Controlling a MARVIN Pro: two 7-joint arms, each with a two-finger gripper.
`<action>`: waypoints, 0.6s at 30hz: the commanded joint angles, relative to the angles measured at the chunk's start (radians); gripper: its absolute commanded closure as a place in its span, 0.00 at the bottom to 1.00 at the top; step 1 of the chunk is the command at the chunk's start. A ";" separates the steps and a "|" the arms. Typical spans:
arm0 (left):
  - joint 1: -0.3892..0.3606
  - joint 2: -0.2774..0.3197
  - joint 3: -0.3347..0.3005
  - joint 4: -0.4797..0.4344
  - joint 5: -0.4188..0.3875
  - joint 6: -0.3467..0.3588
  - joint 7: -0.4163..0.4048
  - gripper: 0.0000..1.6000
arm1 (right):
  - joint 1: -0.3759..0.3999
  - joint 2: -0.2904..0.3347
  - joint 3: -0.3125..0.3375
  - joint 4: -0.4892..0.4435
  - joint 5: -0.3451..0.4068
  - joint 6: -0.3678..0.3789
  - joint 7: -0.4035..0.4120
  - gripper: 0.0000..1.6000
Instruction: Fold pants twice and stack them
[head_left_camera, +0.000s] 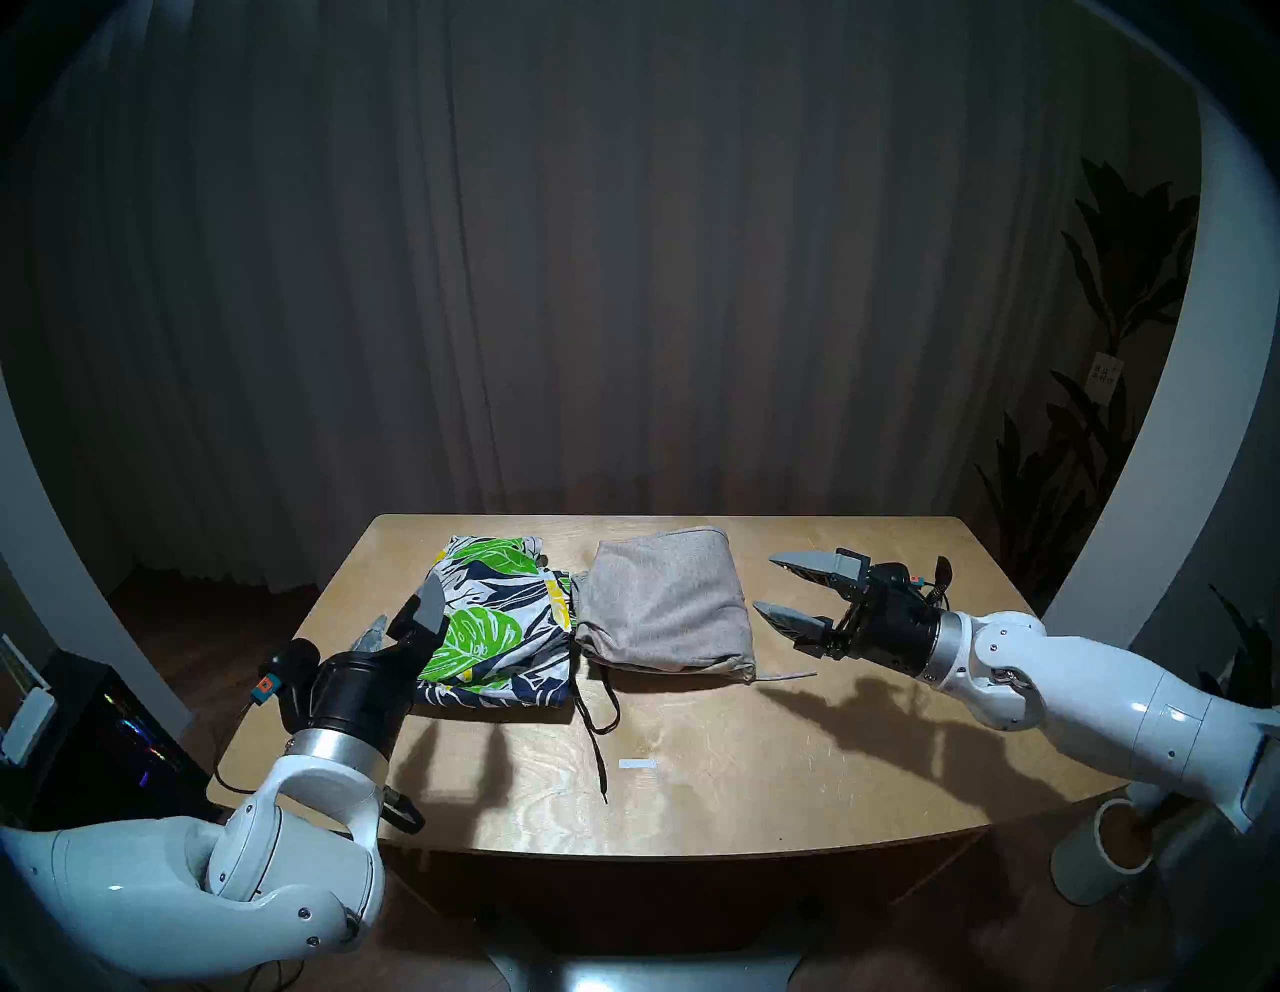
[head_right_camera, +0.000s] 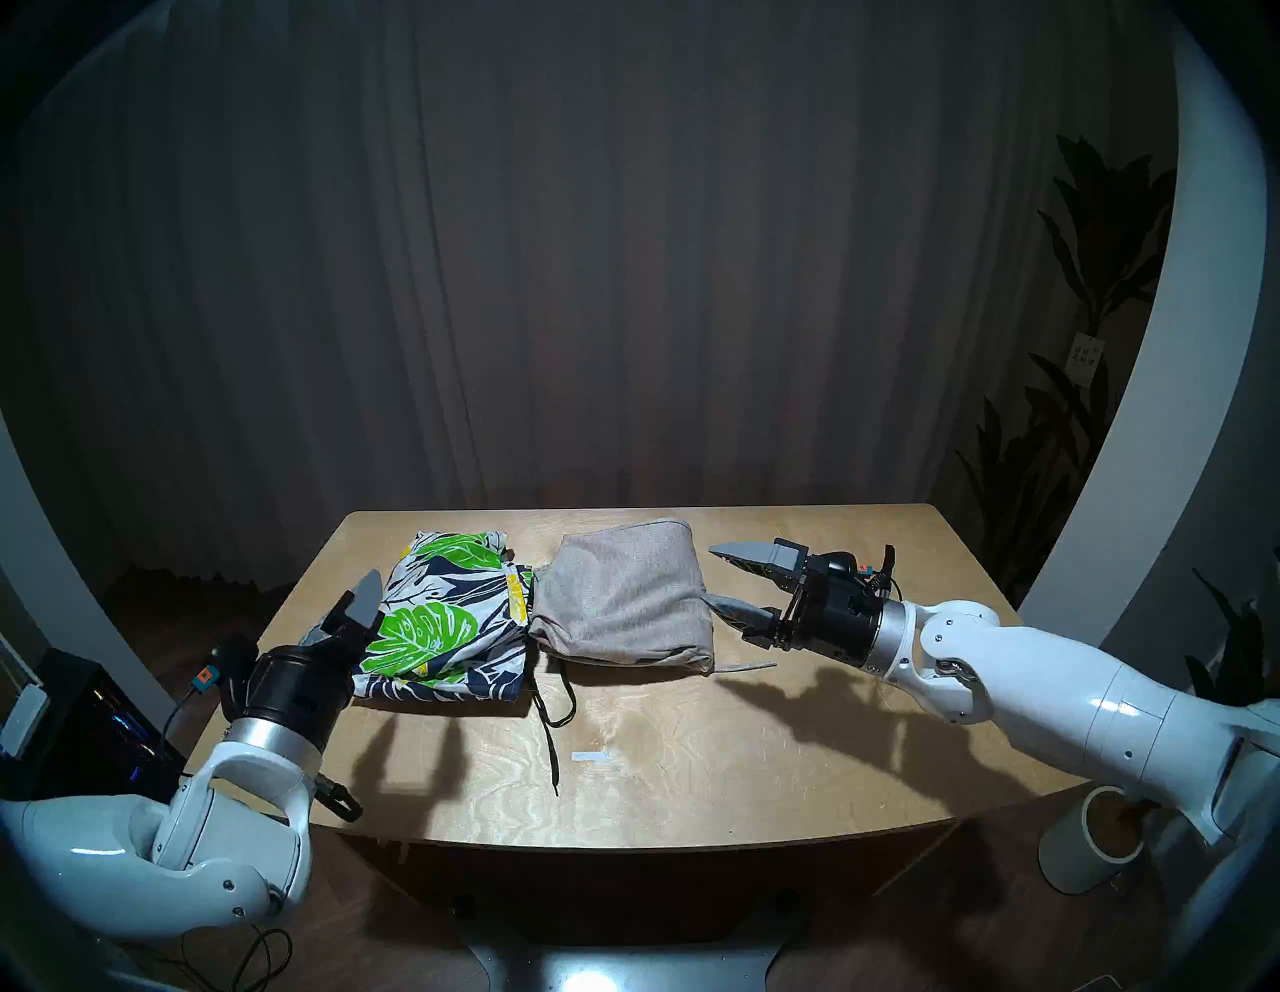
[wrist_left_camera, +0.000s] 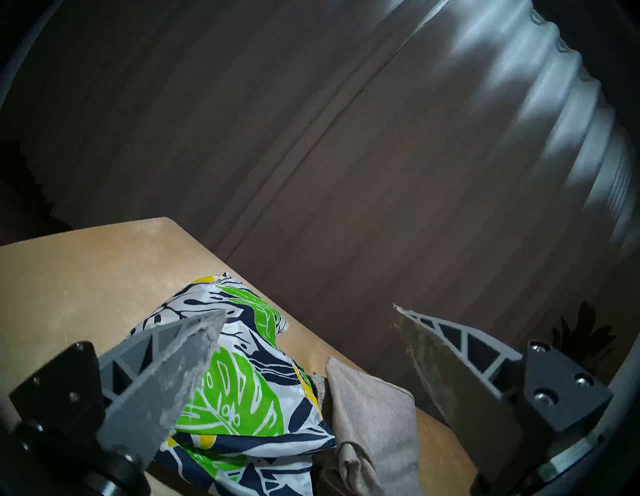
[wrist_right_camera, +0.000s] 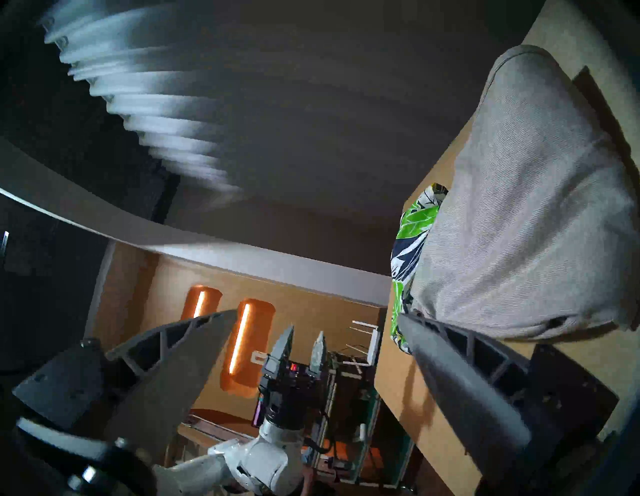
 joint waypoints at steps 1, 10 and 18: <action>-0.028 -0.033 0.006 0.003 -0.025 0.022 -0.048 0.00 | -0.040 0.015 0.003 -0.056 0.093 -0.019 0.000 0.00; -0.043 -0.058 0.015 0.023 -0.076 0.061 -0.079 0.00 | -0.073 0.043 0.011 -0.068 0.199 -0.070 -0.012 0.00; -0.066 -0.090 0.017 0.049 -0.124 0.100 -0.108 0.00 | -0.095 0.062 0.014 -0.085 0.269 -0.129 -0.030 0.00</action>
